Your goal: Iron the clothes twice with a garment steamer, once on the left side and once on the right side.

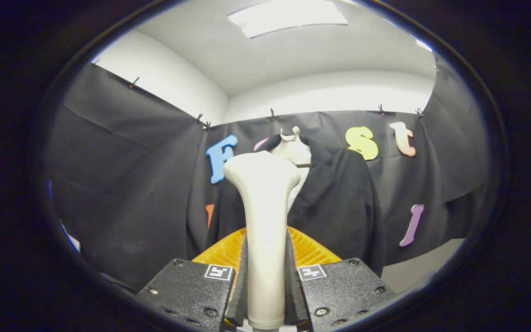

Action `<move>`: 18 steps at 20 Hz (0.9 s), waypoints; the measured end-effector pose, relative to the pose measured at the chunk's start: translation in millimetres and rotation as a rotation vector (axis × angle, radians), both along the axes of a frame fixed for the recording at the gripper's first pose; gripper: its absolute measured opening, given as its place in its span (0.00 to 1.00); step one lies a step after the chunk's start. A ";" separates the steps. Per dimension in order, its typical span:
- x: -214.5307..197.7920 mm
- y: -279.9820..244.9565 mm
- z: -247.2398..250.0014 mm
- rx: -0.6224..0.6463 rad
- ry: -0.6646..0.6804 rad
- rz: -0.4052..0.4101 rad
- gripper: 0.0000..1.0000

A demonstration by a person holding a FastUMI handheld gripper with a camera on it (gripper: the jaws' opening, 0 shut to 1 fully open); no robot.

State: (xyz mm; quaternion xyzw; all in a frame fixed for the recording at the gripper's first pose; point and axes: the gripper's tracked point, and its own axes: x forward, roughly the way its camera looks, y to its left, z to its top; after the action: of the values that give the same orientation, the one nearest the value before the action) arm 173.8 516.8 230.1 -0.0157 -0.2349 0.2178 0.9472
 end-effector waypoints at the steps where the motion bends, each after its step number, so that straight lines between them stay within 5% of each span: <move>1: 4.6 6.6 12.3 0.012 -0.018 0.009 0.38; 10: 26.5 82.4 83.9 -0.057 -0.183 0.052 0.38; 18: 73.1 108.9 109.1 -0.088 -0.225 -0.037 0.38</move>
State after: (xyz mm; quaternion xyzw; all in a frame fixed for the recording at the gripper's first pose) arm 246.9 625.7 339.2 -0.0862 -0.3297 0.2072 0.9170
